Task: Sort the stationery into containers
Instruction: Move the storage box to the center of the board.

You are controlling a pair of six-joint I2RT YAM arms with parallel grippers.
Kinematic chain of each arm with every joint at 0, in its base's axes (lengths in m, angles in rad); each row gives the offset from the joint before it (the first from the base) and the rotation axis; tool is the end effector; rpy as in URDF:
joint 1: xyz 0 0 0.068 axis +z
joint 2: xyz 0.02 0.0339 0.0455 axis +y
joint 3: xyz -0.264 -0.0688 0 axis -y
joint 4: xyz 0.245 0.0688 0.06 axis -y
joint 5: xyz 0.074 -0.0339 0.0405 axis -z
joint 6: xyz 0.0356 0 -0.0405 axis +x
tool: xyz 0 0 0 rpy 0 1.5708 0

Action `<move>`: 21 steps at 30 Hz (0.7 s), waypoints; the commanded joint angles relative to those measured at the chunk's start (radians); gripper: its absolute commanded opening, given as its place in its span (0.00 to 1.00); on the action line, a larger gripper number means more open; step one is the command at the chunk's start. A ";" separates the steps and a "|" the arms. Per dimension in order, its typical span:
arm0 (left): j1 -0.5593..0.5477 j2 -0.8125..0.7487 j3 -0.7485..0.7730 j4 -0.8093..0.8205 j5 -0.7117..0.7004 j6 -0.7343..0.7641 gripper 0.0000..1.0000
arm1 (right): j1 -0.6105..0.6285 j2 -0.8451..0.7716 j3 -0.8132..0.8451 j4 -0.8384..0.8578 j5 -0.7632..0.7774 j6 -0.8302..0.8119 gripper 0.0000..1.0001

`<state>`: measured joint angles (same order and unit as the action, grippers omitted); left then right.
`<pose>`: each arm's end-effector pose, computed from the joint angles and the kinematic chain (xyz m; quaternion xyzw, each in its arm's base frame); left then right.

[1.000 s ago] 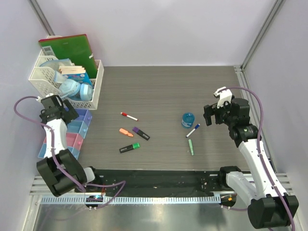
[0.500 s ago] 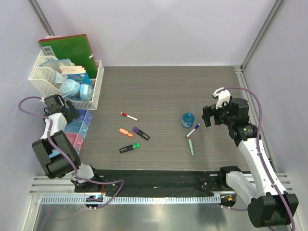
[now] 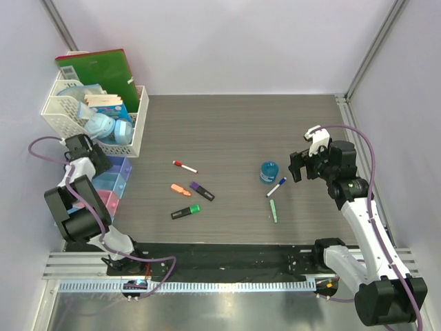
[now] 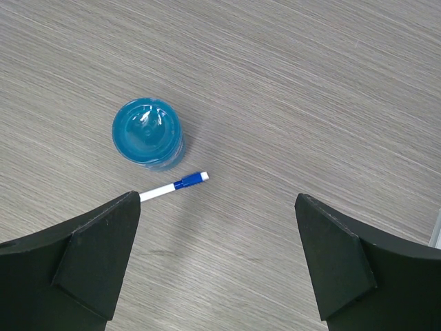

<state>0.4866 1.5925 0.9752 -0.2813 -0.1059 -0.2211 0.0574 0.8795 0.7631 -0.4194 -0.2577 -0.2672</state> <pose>0.2885 0.1569 0.1989 -0.3430 0.8783 0.0931 0.3198 0.1944 0.0203 0.2927 -0.2020 0.8403 0.0597 0.4996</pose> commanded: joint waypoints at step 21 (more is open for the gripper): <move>-0.152 -0.144 -0.136 -0.039 0.166 0.295 0.52 | -0.001 -0.040 0.035 0.016 -0.012 0.017 1.00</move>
<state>0.3626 1.4731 0.8593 -0.2966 0.0288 -0.0086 0.0574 0.8597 0.7631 -0.4202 -0.2649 -0.2592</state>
